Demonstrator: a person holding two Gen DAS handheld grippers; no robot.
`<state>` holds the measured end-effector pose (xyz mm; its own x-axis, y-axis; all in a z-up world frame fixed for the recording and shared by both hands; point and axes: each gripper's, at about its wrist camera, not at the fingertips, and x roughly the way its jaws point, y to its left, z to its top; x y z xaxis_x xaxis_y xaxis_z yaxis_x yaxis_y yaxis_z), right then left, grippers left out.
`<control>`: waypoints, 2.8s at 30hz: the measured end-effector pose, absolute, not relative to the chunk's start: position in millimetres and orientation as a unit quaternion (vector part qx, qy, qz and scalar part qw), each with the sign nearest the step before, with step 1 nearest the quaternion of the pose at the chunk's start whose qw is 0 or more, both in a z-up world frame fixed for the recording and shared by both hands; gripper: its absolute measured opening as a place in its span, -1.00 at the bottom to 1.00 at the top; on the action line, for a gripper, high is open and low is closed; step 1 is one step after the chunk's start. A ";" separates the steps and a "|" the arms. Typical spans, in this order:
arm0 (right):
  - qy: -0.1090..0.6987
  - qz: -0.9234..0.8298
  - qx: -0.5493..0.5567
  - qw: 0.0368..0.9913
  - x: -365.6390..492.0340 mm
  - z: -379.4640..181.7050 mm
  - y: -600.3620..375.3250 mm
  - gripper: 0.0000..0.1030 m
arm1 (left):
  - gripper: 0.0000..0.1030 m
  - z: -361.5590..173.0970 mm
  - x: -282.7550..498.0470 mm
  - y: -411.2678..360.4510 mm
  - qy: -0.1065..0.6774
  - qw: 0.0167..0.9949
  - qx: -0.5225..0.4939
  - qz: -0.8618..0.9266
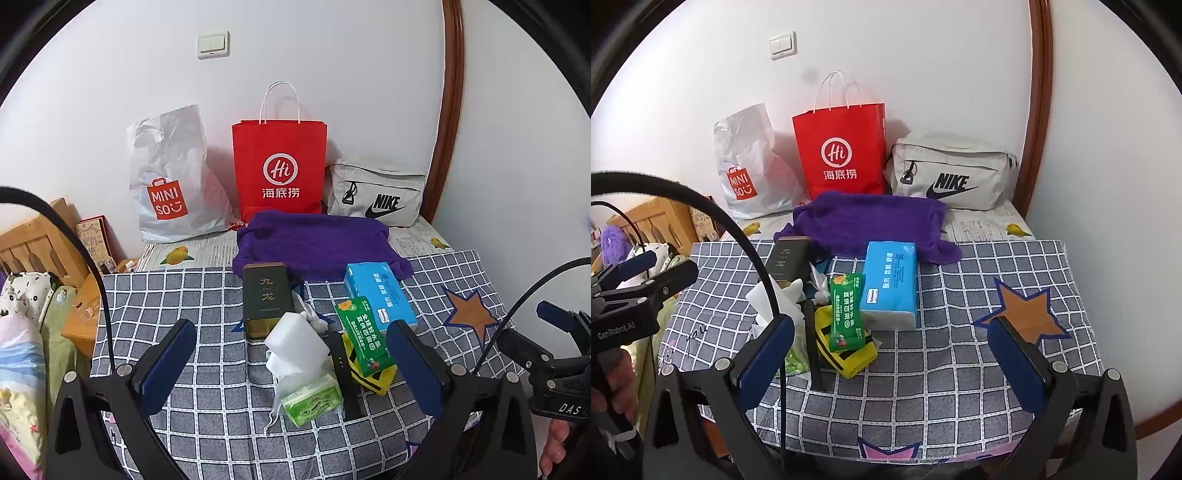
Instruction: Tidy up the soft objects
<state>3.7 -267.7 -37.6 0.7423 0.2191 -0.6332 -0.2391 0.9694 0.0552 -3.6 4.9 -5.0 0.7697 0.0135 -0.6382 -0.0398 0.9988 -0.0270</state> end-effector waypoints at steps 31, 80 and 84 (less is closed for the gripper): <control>0.329 0.127 -0.018 0.936 -4.0 -30.1 -264.5 1.00 | 1.00 -7.2 -7.8 10.7 0.340 0.940 -0.019 0.012; 0.323 0.137 -0.013 0.936 -6.0 -32.3 -261.0 1.00 | 1.00 -7.6 -10.3 13.6 0.345 0.938 -0.015 0.011; 0.324 0.137 -0.015 0.936 -3.5 -36.4 -258.7 1.00 | 1.00 -11.7 -6.2 12.2 0.350 0.936 -0.015 0.010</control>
<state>-3.5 -258.6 -36.4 0.7521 0.2470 -0.6110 -0.2668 0.9619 0.0605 -6.2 12.2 -11.7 0.7544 0.0089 -0.6564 -0.0301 0.9993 -0.0210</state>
